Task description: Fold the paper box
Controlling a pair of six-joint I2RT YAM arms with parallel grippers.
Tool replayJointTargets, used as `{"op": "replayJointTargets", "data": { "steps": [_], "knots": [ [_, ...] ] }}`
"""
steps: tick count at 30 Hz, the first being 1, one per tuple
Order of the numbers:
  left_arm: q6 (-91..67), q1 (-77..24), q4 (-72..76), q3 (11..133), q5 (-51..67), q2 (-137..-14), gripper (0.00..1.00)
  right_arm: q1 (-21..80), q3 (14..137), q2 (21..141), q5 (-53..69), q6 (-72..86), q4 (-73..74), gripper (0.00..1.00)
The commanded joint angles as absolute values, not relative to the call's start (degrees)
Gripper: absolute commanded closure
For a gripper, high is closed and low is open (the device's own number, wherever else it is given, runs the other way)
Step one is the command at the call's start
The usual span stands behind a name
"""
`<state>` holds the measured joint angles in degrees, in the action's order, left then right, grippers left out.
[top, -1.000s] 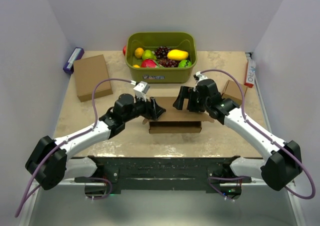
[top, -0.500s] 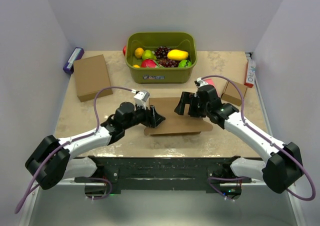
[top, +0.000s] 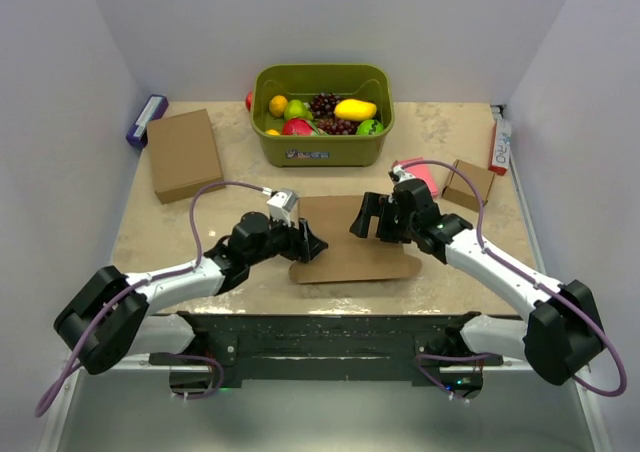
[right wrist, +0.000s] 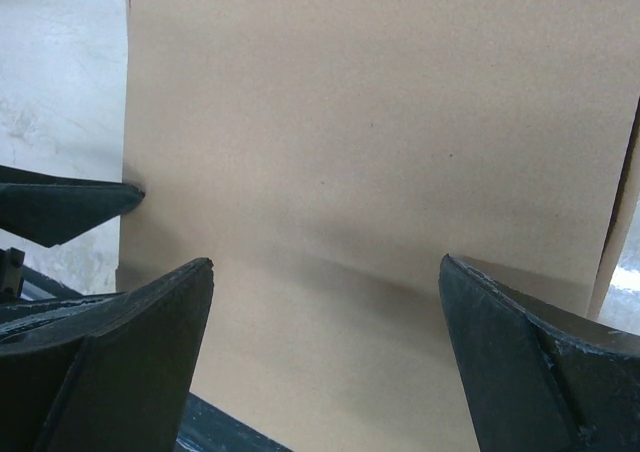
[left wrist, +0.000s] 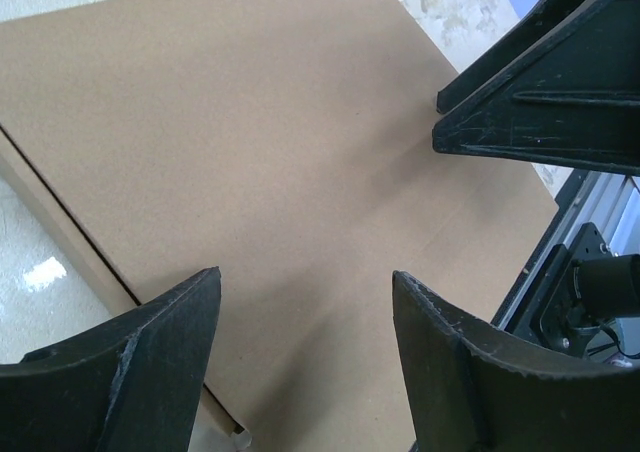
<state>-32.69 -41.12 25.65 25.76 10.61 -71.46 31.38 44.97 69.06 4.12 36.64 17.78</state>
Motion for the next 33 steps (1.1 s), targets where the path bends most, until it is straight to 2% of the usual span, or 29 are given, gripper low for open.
{"op": "replayJointTargets", "data": {
  "steps": [1, 17, 19, 22, 25, 29, 33],
  "knots": [
    [-34.0, -41.6, 27.1, 24.3, 9.3, -72.7, 0.27, 31.5, 42.9, 69.3, 4.8, 38.0, 15.7, 0.02],
    [-34.1, -42.4, 26.1, 22.9, 8.3, -73.7, 0.27, 31.6, 40.3, 70.2, 2.6, 38.3, 15.8, 0.03],
    [-33.0, -42.3, 24.4, 25.1, 8.5, -72.3, 0.25, 31.6, 42.3, 69.2, 3.6, 37.3, 16.6, 0.03],
    [-29.5, -41.6, 19.4, 30.3, 7.5, -68.5, 0.19, 31.6, 47.9, 67.5, 3.6, 34.3, 20.9, 0.03],
    [-26.4, -38.3, 15.1, 35.1, 8.8, -65.5, 0.1, 31.5, 54.5, 65.8, 2.3, 29.7, 25.6, 0.01],
    [-25.7, -32.3, 12.1, 38.0, 15.8, -63.5, 0.08, 30.2, 59.3, 65.5, 0.4, 25.2, 27.7, 0.01],
    [-28.3, -23.8, 12.0, 37.4, 26.3, -63.1, 0.07, 22.0, 59.4, 68.5, 5.4, 22.9, 27.4, 0.01]
  ]
}}
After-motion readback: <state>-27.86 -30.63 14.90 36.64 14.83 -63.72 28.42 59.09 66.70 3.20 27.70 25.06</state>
